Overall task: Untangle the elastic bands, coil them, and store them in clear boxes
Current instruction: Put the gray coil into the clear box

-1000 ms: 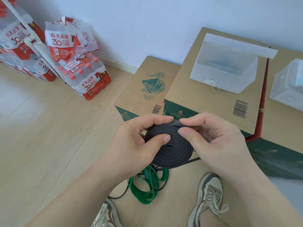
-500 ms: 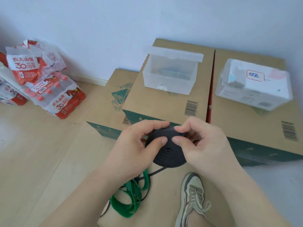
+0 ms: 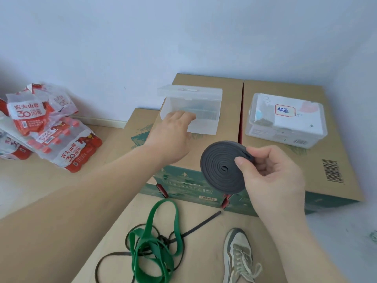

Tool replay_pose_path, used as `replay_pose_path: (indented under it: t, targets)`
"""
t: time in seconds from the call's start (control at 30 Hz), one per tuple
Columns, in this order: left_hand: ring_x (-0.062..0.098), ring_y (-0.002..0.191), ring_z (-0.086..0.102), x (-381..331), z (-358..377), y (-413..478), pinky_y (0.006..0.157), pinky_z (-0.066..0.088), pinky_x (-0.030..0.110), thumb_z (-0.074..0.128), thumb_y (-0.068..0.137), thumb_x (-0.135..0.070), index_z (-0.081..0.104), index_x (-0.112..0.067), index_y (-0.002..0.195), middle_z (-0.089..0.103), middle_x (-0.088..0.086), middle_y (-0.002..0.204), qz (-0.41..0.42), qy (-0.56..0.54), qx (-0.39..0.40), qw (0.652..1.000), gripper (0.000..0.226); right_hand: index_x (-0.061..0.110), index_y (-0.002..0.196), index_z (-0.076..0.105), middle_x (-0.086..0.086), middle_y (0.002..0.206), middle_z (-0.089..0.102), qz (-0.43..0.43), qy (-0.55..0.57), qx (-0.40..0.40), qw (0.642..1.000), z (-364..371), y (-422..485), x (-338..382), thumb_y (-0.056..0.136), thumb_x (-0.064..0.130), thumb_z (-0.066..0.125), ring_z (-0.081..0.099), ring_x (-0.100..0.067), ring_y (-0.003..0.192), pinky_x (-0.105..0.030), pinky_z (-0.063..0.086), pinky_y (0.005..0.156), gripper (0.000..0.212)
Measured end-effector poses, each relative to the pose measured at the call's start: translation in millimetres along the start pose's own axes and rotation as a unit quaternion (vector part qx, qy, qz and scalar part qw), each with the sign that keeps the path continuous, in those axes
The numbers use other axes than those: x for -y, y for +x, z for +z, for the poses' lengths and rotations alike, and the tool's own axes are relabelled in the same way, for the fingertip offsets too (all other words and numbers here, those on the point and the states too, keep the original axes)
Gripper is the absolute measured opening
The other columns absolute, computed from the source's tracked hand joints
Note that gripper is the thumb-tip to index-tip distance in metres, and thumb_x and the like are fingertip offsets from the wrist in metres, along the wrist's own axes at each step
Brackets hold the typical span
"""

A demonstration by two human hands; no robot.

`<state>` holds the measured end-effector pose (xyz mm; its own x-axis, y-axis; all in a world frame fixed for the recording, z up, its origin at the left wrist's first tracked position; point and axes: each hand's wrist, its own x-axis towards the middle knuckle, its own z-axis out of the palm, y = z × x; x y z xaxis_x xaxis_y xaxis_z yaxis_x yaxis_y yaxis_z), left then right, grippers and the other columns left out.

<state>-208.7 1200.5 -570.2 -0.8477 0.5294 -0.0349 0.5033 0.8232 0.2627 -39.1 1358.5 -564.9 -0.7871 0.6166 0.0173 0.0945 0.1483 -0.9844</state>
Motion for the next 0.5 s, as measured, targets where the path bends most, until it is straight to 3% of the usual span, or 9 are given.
replay_pose_path:
  t: [0.13,0.3,0.43,0.5]
  targets:
    - [0.029,0.118,0.055,6.1,-1.6,6.9,0.098,0.047,0.046,0.056,0.099,-0.011,0.062,-0.018,0.13,0.067,0.004,0.122,0.001,0.023,-0.051,0.998,0.032,0.026,0.086,0.071,0.021,0.079,0.072,0.001,0.006,-0.004,1.0,4.0,2.5,1.9,0.086,0.005,0.081,0.062,0.006,0.064,-0.005,0.048,0.064,0.023]
    - [0.03,0.092,0.063,2.8,4.0,-39.1,0.077,0.051,0.045,0.064,0.093,-0.014,0.076,-0.022,0.1,0.073,-0.002,0.093,0.103,0.03,-0.089,0.99,0.017,0.025,0.081,0.072,0.007,0.074,0.073,0.0,0.04,-0.02,0.999,4.1,3.3,5.6,0.084,0.002,0.081,0.061,-0.001,0.062,-0.01,0.05,0.06,0.025]
    - [0.025,0.082,0.065,-3.2,2.3,-75.5,0.065,0.054,0.041,0.046,0.097,-0.021,0.072,-0.019,0.101,0.068,-0.004,0.088,0.159,-0.012,-0.082,0.984,0.026,0.025,0.079,0.072,-0.001,0.074,0.073,0.013,0.04,-0.022,0.999,4.7,2.4,4.7,0.082,0.001,0.082,0.059,-0.009,0.063,-0.019,0.053,0.064,0.026]
    - [0.025,0.082,0.068,2.9,-3.6,-81.8,0.06,0.056,0.041,0.054,0.098,-0.014,0.072,-0.019,0.11,0.071,-0.004,0.097,0.167,-0.006,-0.134,0.977,0.022,0.024,0.08,0.073,-0.005,0.077,0.074,0.019,0.04,-0.019,0.999,5.5,1.5,3.9,0.082,0.001,0.082,0.06,-0.011,0.064,-0.021,0.053,0.065,0.025]
